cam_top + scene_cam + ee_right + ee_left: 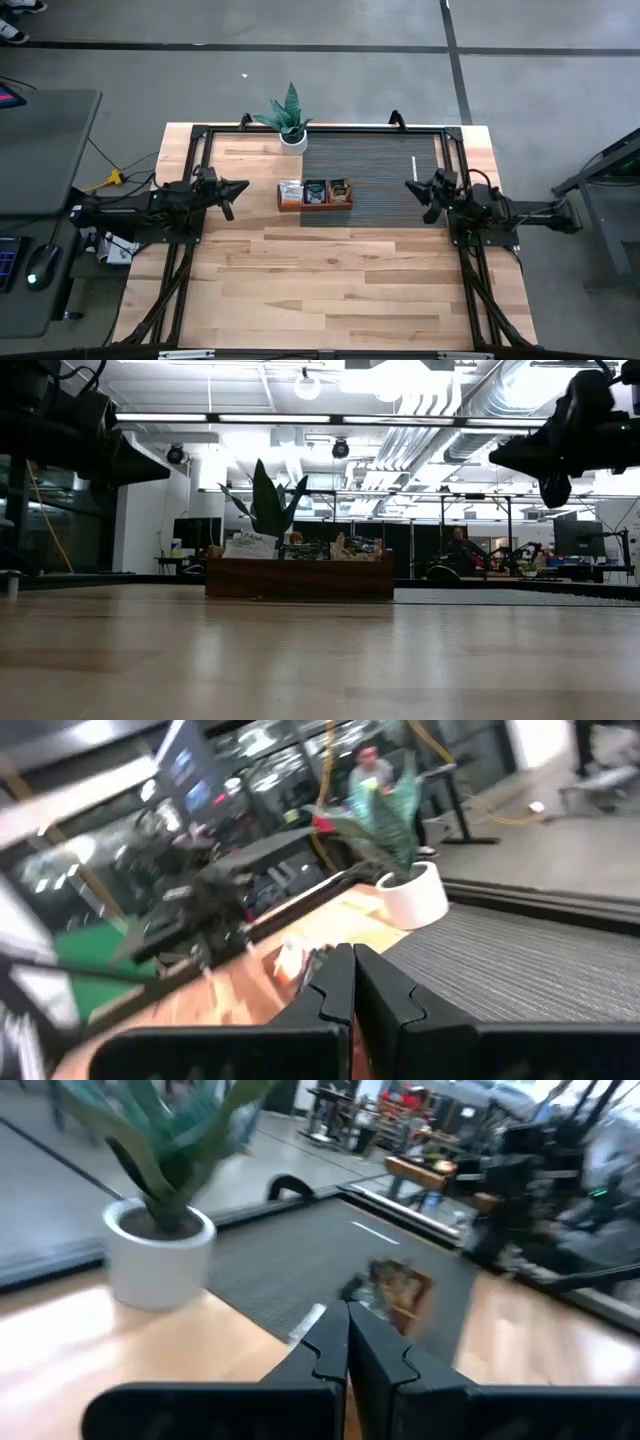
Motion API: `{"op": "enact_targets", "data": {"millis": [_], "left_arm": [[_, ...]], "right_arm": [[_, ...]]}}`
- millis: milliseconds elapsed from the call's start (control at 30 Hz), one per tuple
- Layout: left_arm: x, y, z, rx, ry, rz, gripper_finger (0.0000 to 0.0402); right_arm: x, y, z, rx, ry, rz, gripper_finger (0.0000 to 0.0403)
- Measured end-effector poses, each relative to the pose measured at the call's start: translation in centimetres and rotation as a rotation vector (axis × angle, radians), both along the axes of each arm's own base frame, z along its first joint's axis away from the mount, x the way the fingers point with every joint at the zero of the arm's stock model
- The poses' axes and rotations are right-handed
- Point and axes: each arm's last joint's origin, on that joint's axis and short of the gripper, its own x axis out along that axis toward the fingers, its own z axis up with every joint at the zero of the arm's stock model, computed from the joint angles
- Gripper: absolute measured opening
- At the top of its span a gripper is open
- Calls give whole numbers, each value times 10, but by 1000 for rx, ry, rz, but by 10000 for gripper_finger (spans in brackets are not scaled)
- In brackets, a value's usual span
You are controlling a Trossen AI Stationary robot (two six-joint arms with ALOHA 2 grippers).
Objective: Pick & Place Tea
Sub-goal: Return to Home Position
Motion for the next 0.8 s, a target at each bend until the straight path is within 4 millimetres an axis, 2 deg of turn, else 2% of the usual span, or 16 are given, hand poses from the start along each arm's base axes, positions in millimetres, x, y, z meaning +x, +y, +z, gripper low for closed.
{"op": "enact_targets", "data": {"millis": [200,500,800], "left_arm": [[0,1,-1,186,103,5,0],[1,-3,-2,173,96,-120,0],[1,-3,-2,172,96,-120,0]], "right_arm": [[2,2,-2,-209,102,76,0],[2,2,-2,-213,107,76,0],[2,2,-1,-213,102,67,0]]}}
